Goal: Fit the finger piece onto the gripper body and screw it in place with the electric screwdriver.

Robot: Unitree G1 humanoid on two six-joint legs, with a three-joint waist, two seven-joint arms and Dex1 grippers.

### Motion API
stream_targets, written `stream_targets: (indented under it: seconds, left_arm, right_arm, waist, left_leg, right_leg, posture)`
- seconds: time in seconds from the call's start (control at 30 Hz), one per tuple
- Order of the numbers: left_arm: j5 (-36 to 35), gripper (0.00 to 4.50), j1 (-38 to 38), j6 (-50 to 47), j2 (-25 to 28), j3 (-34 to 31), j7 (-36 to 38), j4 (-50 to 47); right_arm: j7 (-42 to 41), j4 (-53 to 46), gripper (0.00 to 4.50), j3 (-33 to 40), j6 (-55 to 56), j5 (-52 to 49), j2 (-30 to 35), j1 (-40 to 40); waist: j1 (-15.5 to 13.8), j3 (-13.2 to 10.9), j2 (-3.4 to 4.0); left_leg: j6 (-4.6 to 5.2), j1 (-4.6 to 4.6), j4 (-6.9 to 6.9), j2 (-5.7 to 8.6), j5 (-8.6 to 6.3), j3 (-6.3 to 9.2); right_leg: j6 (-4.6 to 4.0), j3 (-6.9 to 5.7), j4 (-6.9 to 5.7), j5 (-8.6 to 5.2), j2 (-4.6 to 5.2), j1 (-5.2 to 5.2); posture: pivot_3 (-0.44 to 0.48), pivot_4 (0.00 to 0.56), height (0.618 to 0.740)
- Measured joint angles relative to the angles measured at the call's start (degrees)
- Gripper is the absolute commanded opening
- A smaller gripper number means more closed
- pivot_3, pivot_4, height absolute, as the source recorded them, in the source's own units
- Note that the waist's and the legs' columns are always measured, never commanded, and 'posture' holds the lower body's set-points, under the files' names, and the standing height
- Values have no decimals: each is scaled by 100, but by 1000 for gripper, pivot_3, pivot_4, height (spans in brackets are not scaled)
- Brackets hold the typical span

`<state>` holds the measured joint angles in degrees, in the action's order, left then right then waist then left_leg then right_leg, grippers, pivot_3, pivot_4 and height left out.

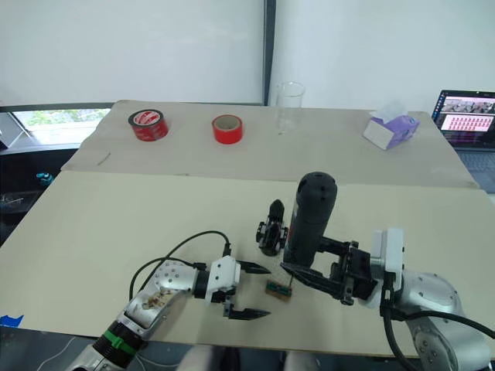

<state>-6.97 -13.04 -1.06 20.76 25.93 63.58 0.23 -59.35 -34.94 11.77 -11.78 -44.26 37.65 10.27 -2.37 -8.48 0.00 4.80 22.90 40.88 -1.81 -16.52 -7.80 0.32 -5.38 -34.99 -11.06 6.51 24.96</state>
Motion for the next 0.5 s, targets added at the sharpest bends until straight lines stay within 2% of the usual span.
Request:
stream_targets:
  seconds: [0.5]
  left_arm:
    - [0, 4500, -4, 27, -5, 3, 2, 16]
  right_arm:
    - [-298, 68, 1912, -12, 159, 277, -164, 122]
  waist:
    - [-3, 0, 0]
  left_leg:
    - [0, 0, 0, 0, 0, 0]
  right_leg:
    - [1, -1, 1, -1, 0, 0]
  posture:
    - [0, 150, 740]
